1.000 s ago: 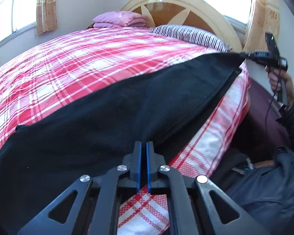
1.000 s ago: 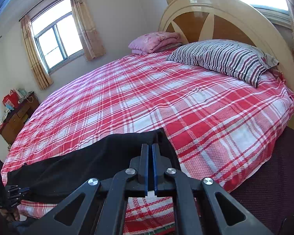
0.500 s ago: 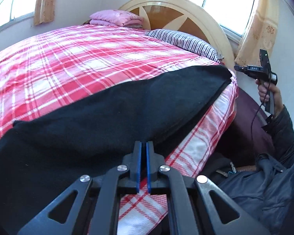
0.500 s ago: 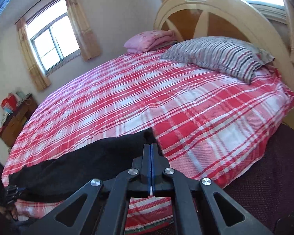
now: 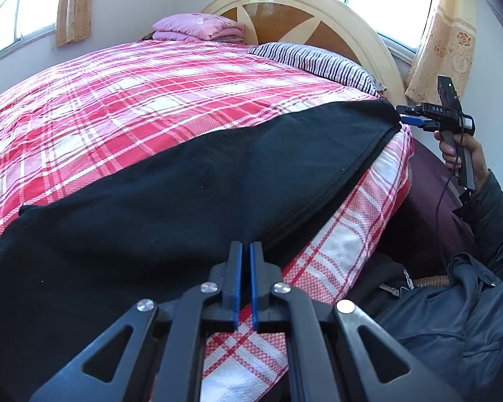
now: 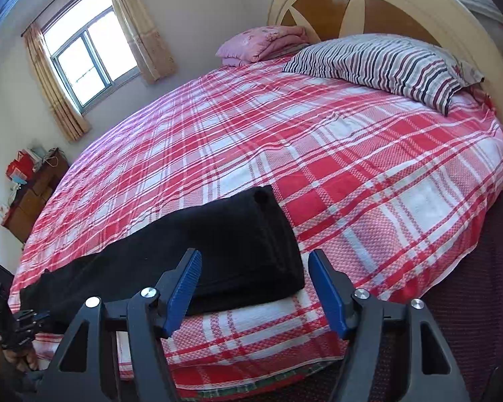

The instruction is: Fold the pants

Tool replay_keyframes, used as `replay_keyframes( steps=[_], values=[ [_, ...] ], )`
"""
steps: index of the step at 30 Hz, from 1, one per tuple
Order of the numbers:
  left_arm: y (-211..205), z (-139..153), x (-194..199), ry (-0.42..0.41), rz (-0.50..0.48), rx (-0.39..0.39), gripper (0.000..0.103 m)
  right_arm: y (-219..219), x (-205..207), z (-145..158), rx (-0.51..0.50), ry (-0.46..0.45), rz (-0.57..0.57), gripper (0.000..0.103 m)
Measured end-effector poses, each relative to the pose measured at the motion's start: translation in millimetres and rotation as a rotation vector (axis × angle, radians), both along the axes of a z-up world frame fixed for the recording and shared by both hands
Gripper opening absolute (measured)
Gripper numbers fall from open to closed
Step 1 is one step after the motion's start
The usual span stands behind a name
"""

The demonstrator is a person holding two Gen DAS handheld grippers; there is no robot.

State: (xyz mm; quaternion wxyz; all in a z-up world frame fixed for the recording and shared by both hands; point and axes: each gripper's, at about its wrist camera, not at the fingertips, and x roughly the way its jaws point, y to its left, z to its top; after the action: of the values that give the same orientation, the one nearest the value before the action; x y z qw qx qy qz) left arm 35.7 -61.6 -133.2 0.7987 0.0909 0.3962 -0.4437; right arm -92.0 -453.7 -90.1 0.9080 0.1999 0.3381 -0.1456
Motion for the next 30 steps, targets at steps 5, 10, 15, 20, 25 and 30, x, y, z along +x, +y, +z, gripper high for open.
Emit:
replay_keyframes(
  steps=[5, 10, 15, 20, 25, 30],
  values=[
    [1, 0, 1, 0.000, 0.003, 0.000, 0.005, -4, 1, -4, -0.027, 0.007, -0.030, 0.048],
    [0, -2, 1, 0.006, 0.007, 0.000, 0.005, 6, 7, -7, -0.076, 0.006, -0.001, 0.005],
    [9, 15, 0, -0.028, 0.001, -0.031, 0.005, 23, -4, 22, -0.181, -0.035, -0.001, 0.005],
    [5, 5, -4, -0.010, -0.042, 0.018, 0.005, 18, 0, 14, -0.199, 0.050, -0.017, 0.005],
    [-12, -26, -10, -0.004, -0.068, 0.119, 0.008, -2, 5, -8, -0.126, 0.118, -0.042, 0.009],
    [-9, -16, -14, -0.035, -0.091, 0.134, 0.012, -18, -11, 3, -0.120, 0.096, -0.136, 0.038]
  ],
)
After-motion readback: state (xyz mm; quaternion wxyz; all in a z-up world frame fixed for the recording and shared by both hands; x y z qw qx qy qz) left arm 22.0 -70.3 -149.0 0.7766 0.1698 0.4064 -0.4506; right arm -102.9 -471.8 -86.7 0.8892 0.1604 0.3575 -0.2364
